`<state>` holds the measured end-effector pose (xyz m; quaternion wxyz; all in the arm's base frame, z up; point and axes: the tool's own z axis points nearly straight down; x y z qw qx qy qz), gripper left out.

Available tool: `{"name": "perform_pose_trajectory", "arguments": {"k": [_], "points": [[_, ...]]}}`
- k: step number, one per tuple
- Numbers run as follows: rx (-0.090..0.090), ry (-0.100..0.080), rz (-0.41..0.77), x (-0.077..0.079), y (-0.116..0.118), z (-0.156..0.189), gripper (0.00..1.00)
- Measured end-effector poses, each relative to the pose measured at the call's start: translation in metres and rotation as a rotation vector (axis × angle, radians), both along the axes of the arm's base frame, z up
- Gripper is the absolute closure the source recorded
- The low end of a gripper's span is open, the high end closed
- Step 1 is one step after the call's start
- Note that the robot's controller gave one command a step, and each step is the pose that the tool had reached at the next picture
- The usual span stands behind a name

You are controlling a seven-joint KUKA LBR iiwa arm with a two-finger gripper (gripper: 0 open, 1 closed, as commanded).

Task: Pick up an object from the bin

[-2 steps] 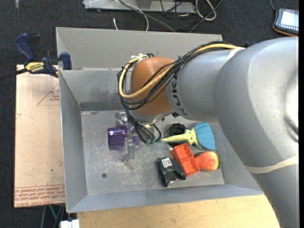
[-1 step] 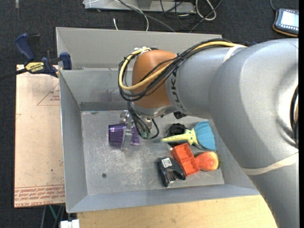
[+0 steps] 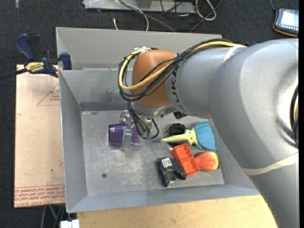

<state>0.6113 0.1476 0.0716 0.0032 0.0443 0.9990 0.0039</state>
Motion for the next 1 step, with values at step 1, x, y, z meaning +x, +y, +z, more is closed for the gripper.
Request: {"name": "perform_pose_trajectory", "arguments": {"k": [1], "points": [[0.0, 0.0, 0.0, -0.0002, -0.0001, 0.0065, 1.0]]}}
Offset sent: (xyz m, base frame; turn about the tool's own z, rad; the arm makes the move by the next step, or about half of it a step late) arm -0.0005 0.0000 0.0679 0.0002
